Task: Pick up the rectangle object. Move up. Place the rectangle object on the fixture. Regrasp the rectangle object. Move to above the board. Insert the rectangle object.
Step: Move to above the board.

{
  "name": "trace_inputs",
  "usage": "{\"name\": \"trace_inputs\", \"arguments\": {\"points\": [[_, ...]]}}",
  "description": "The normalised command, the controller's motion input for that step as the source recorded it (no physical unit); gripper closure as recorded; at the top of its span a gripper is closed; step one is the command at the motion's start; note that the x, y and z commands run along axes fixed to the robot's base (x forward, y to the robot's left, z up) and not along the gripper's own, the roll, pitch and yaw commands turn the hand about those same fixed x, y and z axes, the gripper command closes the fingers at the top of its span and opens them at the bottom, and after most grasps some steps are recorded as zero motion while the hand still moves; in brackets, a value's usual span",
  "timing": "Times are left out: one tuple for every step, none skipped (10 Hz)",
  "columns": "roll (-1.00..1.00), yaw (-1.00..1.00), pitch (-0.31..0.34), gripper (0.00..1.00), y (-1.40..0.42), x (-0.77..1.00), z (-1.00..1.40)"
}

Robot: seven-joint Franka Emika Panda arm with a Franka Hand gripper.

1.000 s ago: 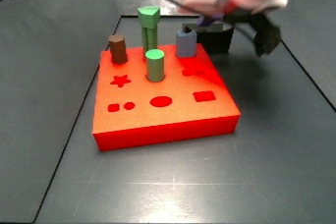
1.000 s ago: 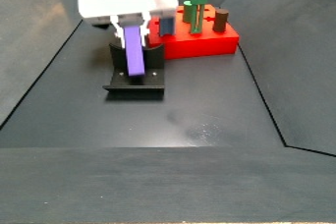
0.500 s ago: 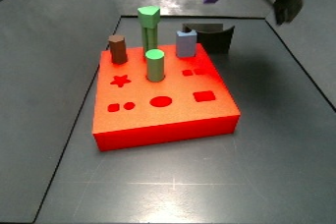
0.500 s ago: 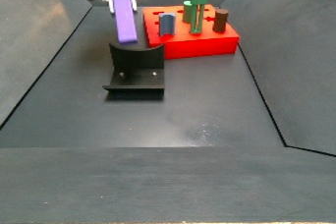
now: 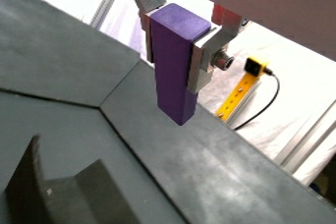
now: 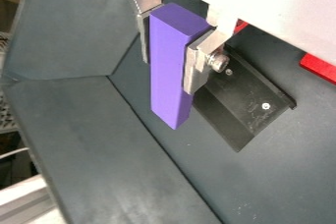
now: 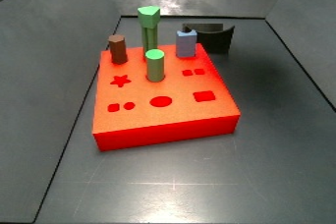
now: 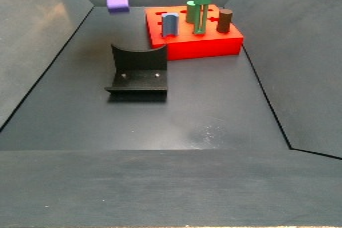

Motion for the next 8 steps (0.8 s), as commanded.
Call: {"name": "trace_inputs", "arguments": {"points": [[-0.03, 0.03, 0.093, 1.00, -0.04, 0.13, 1.00], [-0.03, 0.04, 0.120, 1.00, -0.04, 0.12, 1.00], [-0.04, 0.05, 0.123, 1.00, -0.05, 0.12, 1.00], [-0.04, 0.06, 0.140, 1.00, -0.04, 0.09, 0.79], [-0.05, 0.08, 0.145, 1.00, -0.03, 0.07, 0.62], [-0.06, 0.09, 0.139, 1.00, -0.02, 0.05, 0.39], [-0.06, 0.10, 0.136, 1.00, -0.02, 0.04, 0.27], [-1.00, -0.15, -0.097, 1.00, -1.00, -0.71, 0.10]]}}
